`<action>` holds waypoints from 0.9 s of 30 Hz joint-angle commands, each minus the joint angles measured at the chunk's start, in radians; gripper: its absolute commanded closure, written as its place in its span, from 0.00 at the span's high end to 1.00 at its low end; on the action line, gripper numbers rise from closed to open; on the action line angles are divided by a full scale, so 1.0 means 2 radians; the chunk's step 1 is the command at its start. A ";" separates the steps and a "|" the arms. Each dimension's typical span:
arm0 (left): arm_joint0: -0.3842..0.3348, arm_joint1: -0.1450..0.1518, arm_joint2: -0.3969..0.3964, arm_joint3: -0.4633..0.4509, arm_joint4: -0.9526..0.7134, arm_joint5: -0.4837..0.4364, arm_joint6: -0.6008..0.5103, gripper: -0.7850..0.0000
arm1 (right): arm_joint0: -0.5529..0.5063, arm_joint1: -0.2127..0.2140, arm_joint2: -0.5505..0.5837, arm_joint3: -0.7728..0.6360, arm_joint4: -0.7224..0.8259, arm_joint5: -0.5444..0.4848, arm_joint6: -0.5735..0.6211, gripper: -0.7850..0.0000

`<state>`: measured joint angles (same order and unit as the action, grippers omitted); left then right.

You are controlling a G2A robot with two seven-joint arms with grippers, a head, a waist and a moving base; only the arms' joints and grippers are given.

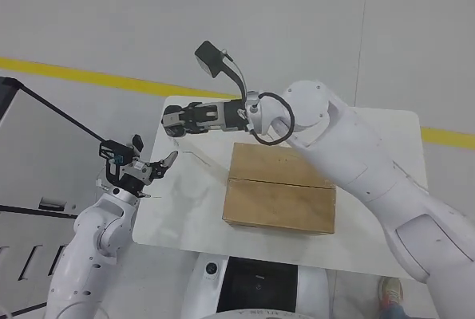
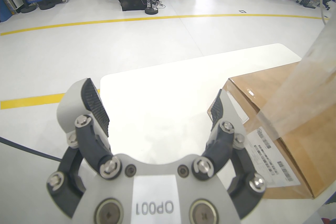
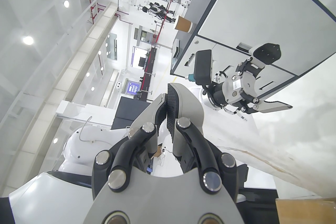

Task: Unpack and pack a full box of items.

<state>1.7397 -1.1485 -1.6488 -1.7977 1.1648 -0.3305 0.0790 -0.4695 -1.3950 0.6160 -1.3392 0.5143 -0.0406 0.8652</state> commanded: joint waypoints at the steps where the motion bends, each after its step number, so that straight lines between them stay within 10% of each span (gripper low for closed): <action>1: 0.000 0.000 0.000 0.000 0.000 0.000 0.000 1.00 | 0.002 -0.004 -0.003 0.003 -0.001 0.001 0.002 0.00; 4: 0.000 0.000 0.000 0.000 0.000 0.000 0.000 1.00 | 0.006 -0.008 -0.006 0.012 -0.001 0.008 0.011 0.06; 6: 0.000 0.000 0.000 0.000 0.000 0.000 0.000 1.00 | 0.005 -0.011 -0.005 0.016 0.000 0.008 0.012 0.82; 7: 0.000 0.000 0.000 0.000 0.000 0.000 0.000 1.00 | 0.004 -0.011 -0.004 0.019 -0.001 0.007 0.012 1.00; 27: -0.007 0.001 -0.005 0.000 0.035 0.014 0.021 1.00 | -0.057 0.002 0.063 -0.026 -0.031 0.020 0.015 1.00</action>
<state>1.7299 -1.1479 -1.6559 -1.8000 1.1961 -0.3122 0.0997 -0.5722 -1.3948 0.7279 -1.3820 0.4586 -0.0037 0.8927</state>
